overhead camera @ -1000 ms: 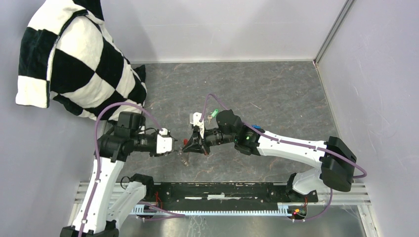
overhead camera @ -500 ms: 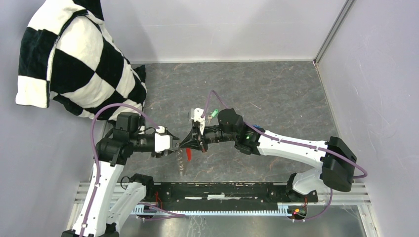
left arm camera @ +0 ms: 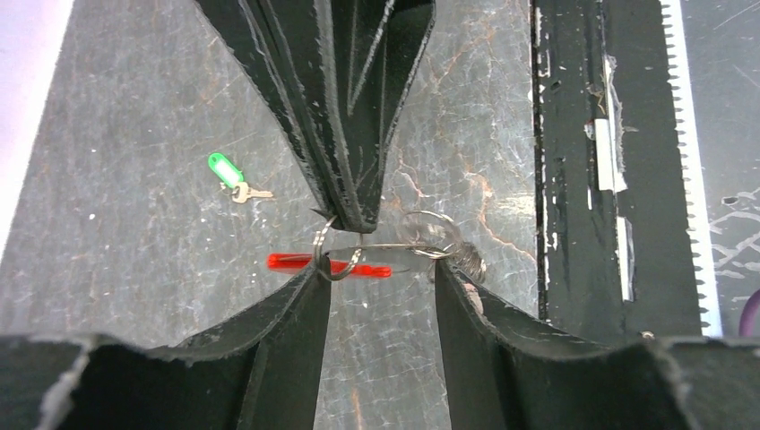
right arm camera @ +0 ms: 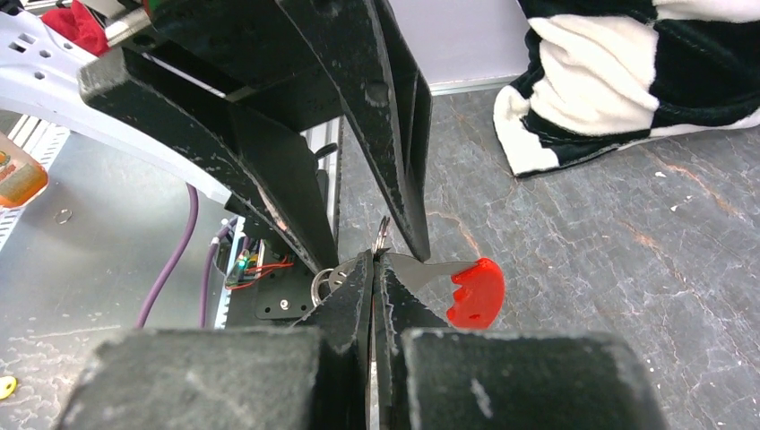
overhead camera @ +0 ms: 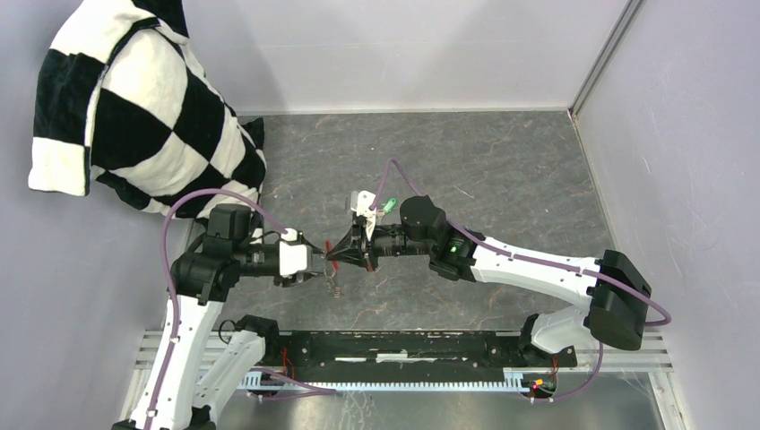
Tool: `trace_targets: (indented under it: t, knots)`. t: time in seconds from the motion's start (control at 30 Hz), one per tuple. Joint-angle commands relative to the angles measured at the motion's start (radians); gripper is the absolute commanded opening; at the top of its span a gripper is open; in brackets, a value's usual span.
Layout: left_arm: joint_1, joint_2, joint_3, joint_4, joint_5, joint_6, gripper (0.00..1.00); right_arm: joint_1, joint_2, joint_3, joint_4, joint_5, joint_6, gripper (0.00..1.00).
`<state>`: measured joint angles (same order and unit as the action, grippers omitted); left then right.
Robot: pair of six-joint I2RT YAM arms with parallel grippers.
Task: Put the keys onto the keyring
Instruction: Pick up the keyring from the center of the board.
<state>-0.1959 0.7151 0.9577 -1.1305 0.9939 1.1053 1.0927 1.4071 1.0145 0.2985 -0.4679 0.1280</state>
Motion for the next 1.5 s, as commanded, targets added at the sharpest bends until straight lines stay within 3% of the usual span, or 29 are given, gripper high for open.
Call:
trace_targets:
  t: [0.0,0.3,0.77,1.47]
  knots:
    - [0.001,-0.015,0.064,0.049,-0.03,-0.024,0.53,0.004,-0.041,-0.006,0.038,-0.001,-0.017,0.0]
    - [0.001,0.071,0.156,-0.109,-0.054,0.154,0.49,0.004,-0.043,0.006,0.002,-0.032,-0.037,0.0]
    - [0.001,0.118,0.159,-0.163,0.003,0.175,0.34,0.009,-0.014,0.046,-0.032,-0.06,-0.052,0.0]
    - [0.0,0.137,0.183,-0.195,0.018,0.188,0.32,0.028,0.021,0.104,-0.114,-0.06,-0.1,0.0]
